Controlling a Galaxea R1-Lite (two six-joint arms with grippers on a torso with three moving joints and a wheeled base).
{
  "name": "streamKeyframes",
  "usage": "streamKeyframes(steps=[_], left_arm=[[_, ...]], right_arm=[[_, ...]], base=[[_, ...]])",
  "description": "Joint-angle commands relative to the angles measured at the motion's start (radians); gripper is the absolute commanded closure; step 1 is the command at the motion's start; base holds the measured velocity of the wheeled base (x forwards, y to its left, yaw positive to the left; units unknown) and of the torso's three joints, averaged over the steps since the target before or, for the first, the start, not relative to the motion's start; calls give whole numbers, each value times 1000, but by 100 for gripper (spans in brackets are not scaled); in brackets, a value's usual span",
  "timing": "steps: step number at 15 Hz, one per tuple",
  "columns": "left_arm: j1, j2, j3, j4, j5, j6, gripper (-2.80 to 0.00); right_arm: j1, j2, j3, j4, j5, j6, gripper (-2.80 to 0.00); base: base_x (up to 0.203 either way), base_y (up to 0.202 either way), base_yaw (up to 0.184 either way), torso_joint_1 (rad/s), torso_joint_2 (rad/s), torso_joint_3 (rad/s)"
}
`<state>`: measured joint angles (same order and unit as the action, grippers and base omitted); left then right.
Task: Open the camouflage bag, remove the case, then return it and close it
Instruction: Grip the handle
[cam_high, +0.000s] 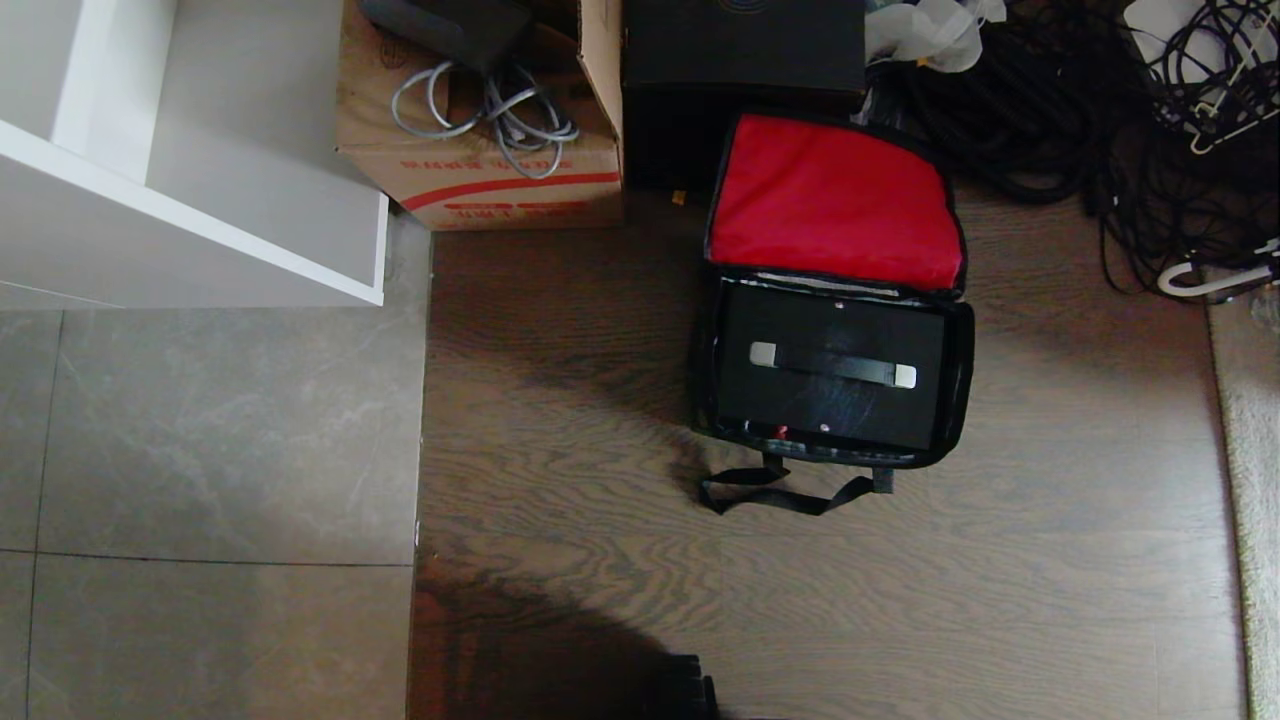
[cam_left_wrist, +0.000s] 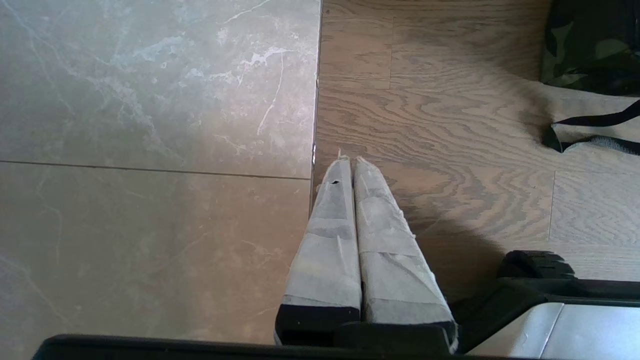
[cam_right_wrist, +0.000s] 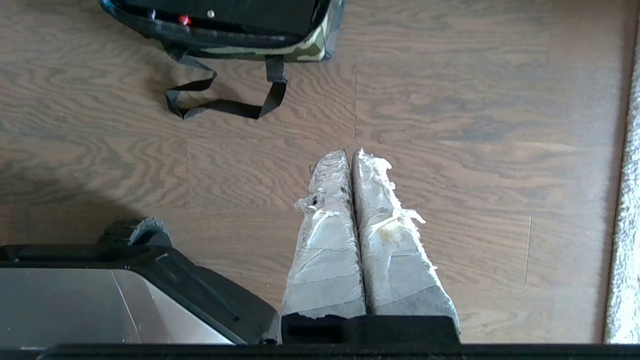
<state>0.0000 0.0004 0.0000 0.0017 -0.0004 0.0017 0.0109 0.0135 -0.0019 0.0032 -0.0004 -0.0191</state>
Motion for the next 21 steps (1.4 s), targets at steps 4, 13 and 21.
streamKeyframes(steps=[4,13,21], left_arm=[[0,1,0,0,0,-1,0],[0,0,0,0,-1,-1,0],[0,1,0,0,-1,0,0]], right_arm=[[0,-12,0,-2,0,1,0],[0,-12,0,-2,0,1,0],[0,-12,0,-2,0,1,0]], base=[[0,0,0,0,0,0],[0,0,0,0,0,0],[0,0,0,0,0,0]])
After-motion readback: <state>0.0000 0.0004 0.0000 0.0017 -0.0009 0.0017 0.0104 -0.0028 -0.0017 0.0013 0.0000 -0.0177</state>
